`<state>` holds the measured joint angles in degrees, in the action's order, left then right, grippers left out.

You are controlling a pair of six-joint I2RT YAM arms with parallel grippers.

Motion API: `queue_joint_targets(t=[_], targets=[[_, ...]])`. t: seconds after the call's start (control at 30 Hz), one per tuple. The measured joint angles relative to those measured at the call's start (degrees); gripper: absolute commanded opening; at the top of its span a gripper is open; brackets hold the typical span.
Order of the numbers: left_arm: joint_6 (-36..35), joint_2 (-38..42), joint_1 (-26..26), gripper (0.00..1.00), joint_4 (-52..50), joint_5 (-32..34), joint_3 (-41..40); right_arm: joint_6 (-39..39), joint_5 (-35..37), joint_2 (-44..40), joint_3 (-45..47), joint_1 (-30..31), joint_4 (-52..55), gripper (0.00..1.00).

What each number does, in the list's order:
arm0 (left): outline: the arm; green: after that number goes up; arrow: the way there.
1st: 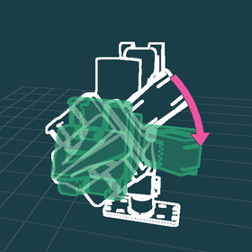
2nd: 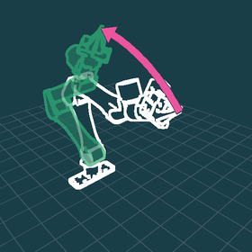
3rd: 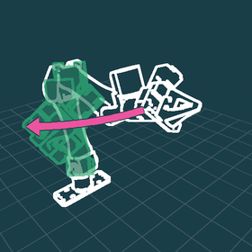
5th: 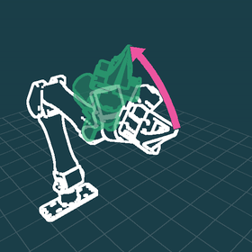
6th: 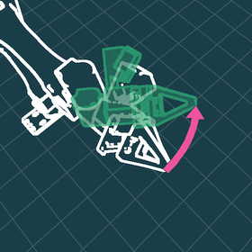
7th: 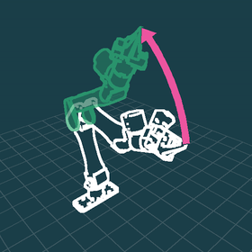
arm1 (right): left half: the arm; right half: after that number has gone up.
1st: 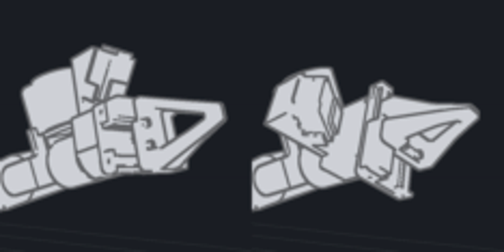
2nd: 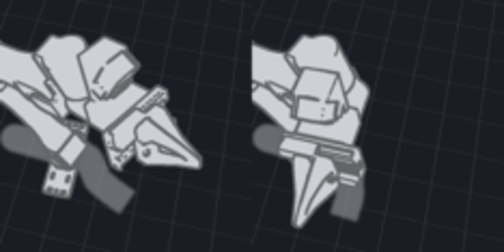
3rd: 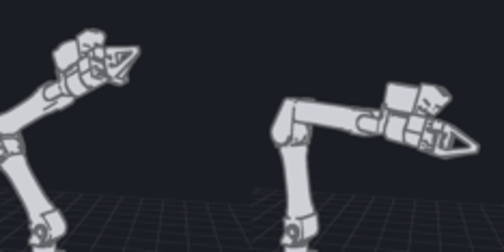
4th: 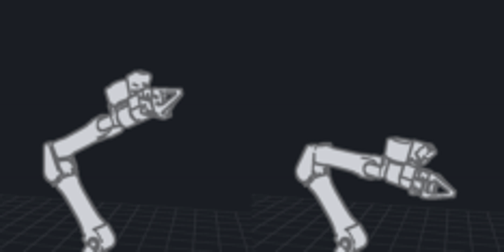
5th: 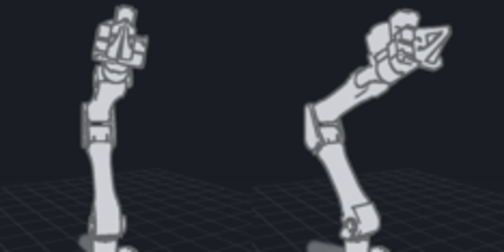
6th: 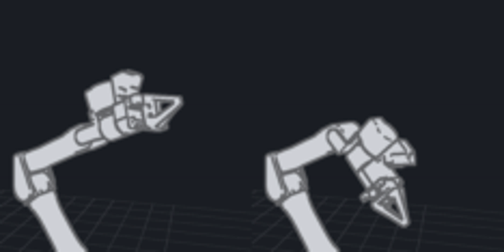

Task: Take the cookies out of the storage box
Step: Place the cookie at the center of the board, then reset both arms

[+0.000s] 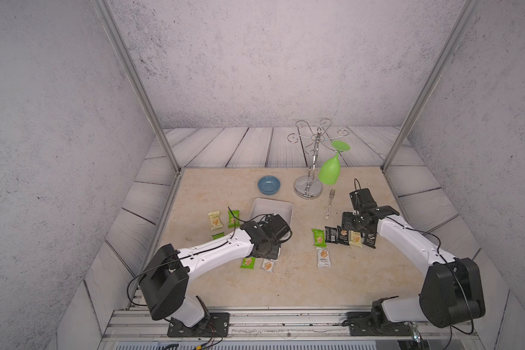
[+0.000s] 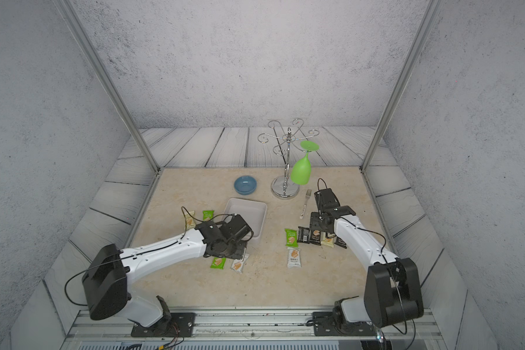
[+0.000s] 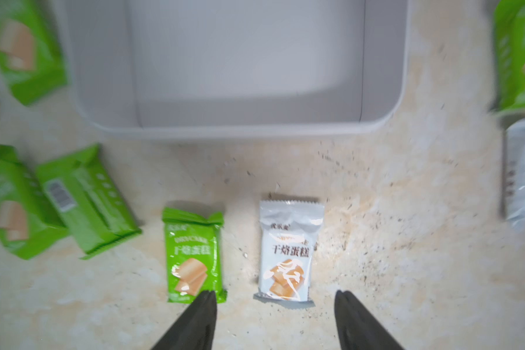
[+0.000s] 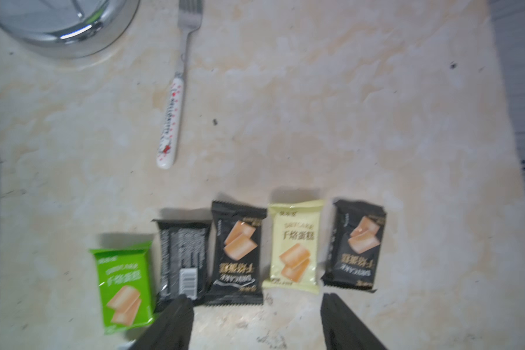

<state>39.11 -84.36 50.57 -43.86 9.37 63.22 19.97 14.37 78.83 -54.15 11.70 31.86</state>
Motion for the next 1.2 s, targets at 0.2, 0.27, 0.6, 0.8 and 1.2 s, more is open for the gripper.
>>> queue_joint_targets(t=[0.2, 0.27, 0.6, 0.8, 1.2], targets=[[-7.9, 6.4, -19.1, 0.71, 2.6, 4.9, 0.0, -8.2, 5.6, 1.2, 9.0, -5.7, -18.4, 0.72], [-12.0, 7.2, -26.0, 0.73, 6.6, 6.4, -1.6, -9.0, 5.7, 3.5, 9.9, -7.9, -23.6, 0.72], [-26.0, 3.5, -50.1, 0.75, 32.7, 6.7, -16.3, -11.2, 3.7, 8.7, 19.4, -10.4, -51.1, 0.75], [-29.3, 0.9, -51.7, 0.77, 54.6, 5.9, -27.9, -13.1, 0.6, 9.8, 30.2, -10.4, -69.6, 0.99], [-33.7, -4.0, -50.7, 0.98, 84.5, 2.7, -39.4, -14.5, -1.2, 9.3, 28.6, -10.3, -74.0, 0.99]])
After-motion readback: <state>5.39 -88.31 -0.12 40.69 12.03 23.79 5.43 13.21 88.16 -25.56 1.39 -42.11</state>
